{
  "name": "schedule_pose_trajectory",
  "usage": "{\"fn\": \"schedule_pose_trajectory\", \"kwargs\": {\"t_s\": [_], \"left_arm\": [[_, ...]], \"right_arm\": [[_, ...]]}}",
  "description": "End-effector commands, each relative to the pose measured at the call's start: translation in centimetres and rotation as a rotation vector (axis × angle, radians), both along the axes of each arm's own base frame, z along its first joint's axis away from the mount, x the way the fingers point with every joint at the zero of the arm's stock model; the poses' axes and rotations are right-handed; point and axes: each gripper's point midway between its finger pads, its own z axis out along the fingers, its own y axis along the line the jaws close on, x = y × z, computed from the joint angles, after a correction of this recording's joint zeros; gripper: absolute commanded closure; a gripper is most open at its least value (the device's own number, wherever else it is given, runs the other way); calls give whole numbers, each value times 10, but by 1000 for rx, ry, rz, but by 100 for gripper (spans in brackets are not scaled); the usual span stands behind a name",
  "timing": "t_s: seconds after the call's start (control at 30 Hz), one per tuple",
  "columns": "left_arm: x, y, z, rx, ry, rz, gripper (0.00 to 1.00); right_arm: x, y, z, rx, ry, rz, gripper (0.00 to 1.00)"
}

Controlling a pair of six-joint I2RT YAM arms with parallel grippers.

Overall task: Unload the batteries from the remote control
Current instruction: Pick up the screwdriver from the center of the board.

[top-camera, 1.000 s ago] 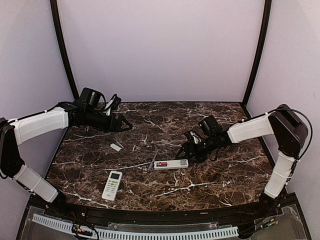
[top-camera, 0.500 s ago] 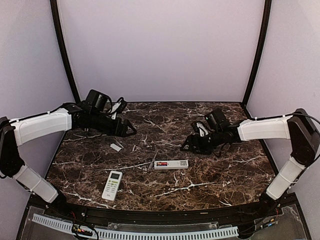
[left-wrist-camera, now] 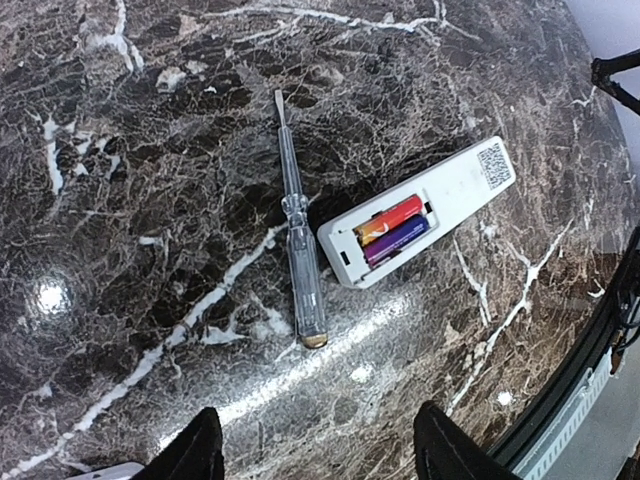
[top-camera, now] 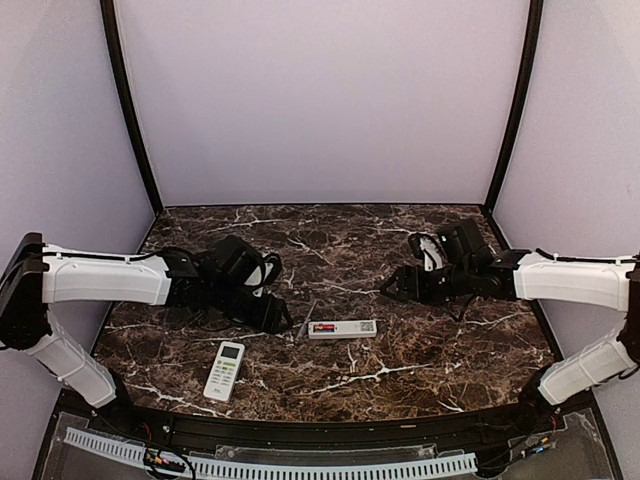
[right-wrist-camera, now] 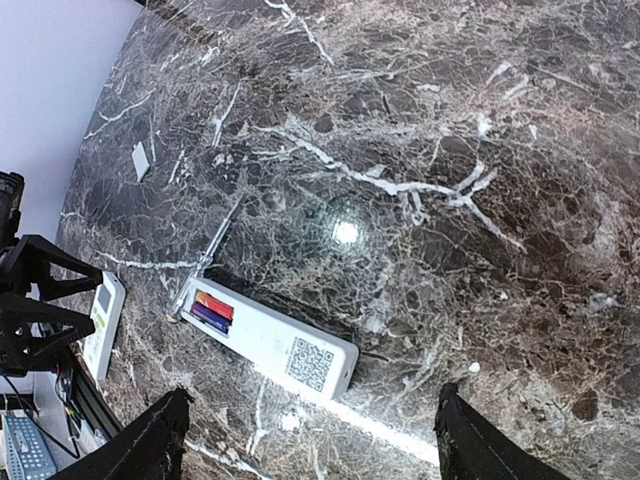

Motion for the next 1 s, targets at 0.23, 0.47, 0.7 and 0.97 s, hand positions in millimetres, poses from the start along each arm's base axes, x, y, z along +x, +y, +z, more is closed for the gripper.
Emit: {"fn": "schedule_pose_trajectory", "kwargs": {"t_s": [0.23, 0.47, 0.7, 0.97], "left_arm": [[-7, -26, -33, 174, 28, -12, 46], [1, -25, -45, 238, 11, -3, 54], [4, -32, -55, 248, 16, -18, 60], [9, -31, -65, 297, 4, -34, 66]], "right_arm": [[-14, -14, -9, 19, -13, -52, 18], [-12, -14, -6, 28, -26, -58, 18], [-10, -11, -8, 41, -18, -62, 18], [-10, -11, -14, 44, -4, -72, 18]]}}
